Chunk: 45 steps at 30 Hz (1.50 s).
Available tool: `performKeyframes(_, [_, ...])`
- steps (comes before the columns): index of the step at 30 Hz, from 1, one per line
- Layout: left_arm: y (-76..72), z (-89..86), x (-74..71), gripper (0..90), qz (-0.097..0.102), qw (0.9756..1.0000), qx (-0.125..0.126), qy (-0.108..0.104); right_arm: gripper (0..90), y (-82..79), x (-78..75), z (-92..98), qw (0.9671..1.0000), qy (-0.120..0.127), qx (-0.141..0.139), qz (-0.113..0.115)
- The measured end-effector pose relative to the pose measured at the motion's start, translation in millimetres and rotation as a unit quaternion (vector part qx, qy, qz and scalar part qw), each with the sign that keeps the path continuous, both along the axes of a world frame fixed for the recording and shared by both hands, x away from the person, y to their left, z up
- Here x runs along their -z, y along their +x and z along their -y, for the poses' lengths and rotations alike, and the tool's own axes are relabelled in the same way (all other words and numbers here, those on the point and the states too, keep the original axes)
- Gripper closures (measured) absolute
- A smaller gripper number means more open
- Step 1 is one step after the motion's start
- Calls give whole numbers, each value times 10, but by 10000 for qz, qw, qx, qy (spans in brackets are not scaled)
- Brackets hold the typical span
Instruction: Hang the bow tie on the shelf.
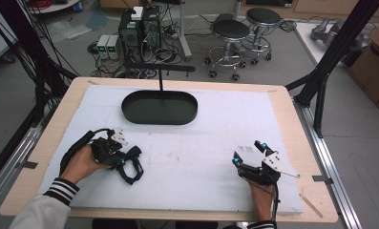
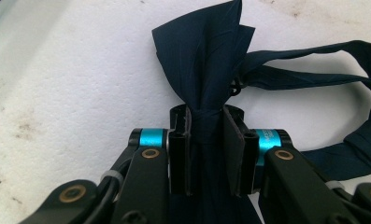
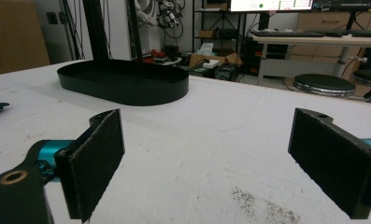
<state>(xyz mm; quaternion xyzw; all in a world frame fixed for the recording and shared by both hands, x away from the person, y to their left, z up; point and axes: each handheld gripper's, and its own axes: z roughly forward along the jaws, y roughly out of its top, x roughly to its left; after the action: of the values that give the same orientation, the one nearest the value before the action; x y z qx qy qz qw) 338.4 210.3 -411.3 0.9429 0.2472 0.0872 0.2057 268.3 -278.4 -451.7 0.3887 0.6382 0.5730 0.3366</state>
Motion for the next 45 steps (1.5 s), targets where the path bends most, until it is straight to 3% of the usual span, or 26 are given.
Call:
performKeyframes(9, [0, -18, -24, 739, 45, 9999, -60, -102, 97, 0, 0, -1, 10000, -4, -2, 5])
performKeyframes(15, [-10, -71, -107, 747, 422, 9983, -123, -377, 97, 0, 1, 1, 10000, 5, 8, -1])
performKeyframes(16, [-13, -96, -137, 747, 574, 9971, -166, -480, 97, 0, 1, 1, 10000, 1, 8, 2])
performKeyframes(18, [-14, -107, -151, 748, 640, 9961, -213, -567, 98, 0, 0, 1, 10000, -4, 7, 1])
performKeyframes(19, [-16, -131, -187, 748, 771, 9932, -322, -817, 97, 0, 0, 1, 10000, -6, 6, 2])
performKeyframes(20, [-16, -131, -187, 748, 771, 9932, -322, -817, 98, 0, 0, 1, 10000, -3, 8, 1])
performKeyframes(21, [-17, -144, -208, 747, 841, 9914, -369, -932, 98, 0, 0, 0, 10000, -3, 7, 1])
performKeyframes(22, [-18, -172, -247, 748, 960, 9879, -440, -1134, 97, 0, 0, -1, 10000, -1, 7, 2])
performKeyframes(24, [-21, -196, -281, 748, 1069, 9844, -502, -1306, 98, 0, 0, 0, 10000, 0, 7, 4])
performKeyframes(26, [-24, -208, -296, 747, 1111, 9829, -512, -1375, 98, 0, 1, 1, 10000, -5, 7, 5])
performKeyframes(30, [-38, -242, -351, 748, 1354, 9749, -539, -1682, 97, -1, 0, -2, 10000, 2, 7, -4])
performKeyframes(33, [-51, -266, -403, 748, 1532, 9650, -595, -2042, 97, -1, 0, -1, 10000, 1, 1, -1])
performKeyframes(34, [-56, -274, -424, 748, 1617, 9605, -630, -2174, 98, 0, 1, 0, 10000, -2, 9, 5])
performKeyframes(36, [-62, -287, -452, 748, 1737, 9554, -671, -2293, 97, 1, 0, 0, 10000, -9, 9, 12])
performKeyframes(37, [-77, -291, -477, 748, 1866, 9498, -740, -2400, 98, -1, 0, -2, 10000, 1, -1, 5])
performKeyframes(38, [-77, -291, -477, 748, 1866, 9498, -740, -2400, 98, -1, 0, -2, 10000, 1, -1, 5])
performKeyframes(41, [-77, -304, -502, 749, 1935, 9436, -825, -2556, 97, 0, 1, 1, 10000, -7, 9, 5])
performKeyframes(45, [-62, -316, -514, 749, 1940, 9416, -850, -2618, 98, 0, 0, 0, 10000, -4, 8, 5])
